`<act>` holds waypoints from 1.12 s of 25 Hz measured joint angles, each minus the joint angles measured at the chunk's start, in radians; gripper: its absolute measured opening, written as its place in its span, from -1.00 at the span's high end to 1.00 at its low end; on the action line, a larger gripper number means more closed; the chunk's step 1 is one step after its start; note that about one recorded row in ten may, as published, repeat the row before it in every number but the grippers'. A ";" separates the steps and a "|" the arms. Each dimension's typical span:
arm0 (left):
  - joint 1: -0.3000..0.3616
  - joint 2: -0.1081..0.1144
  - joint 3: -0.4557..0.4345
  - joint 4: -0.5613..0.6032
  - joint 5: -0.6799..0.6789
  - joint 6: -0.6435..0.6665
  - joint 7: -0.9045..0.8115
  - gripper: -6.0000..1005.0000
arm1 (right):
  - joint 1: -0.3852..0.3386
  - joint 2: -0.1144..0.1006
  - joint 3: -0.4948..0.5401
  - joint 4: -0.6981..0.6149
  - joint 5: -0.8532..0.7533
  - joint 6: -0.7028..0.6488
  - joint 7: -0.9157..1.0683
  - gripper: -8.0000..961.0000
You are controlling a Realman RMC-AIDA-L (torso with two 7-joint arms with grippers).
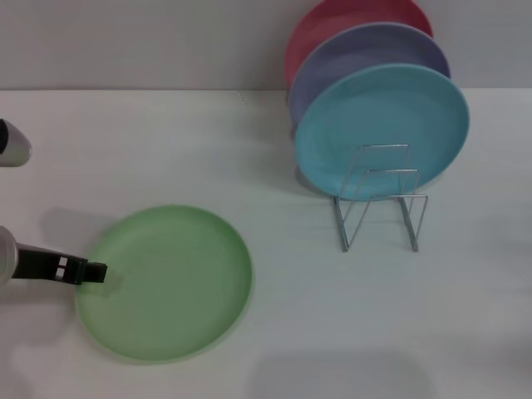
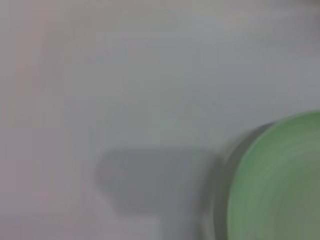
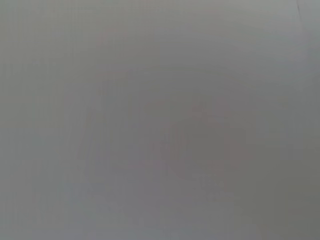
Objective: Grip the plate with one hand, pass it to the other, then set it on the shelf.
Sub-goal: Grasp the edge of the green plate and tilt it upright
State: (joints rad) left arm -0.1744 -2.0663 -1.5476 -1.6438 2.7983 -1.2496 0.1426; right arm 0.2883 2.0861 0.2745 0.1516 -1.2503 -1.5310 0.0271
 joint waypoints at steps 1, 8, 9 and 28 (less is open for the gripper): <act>-0.004 0.000 0.000 0.009 -0.001 0.003 0.000 -0.57 | 0.000 0.000 0.000 0.000 0.000 0.000 0.000 -0.55; -0.028 0.000 0.008 0.060 -0.004 0.014 0.002 -0.57 | 0.000 0.000 0.000 0.002 0.000 -0.002 -0.001 -0.55; -0.028 0.000 0.008 0.060 -0.004 0.014 0.002 -0.57 | 0.000 0.000 0.000 0.002 0.000 -0.002 -0.001 -0.55; -0.064 0.000 0.002 0.122 -0.006 0.013 -0.004 -0.56 | 0.000 -0.002 0.000 0.000 0.000 -0.001 -0.002 -0.55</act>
State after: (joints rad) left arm -0.2382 -2.0663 -1.5458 -1.5218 2.7924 -1.2365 0.1391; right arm 0.2884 2.0846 0.2746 0.1513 -1.2501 -1.5321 0.0249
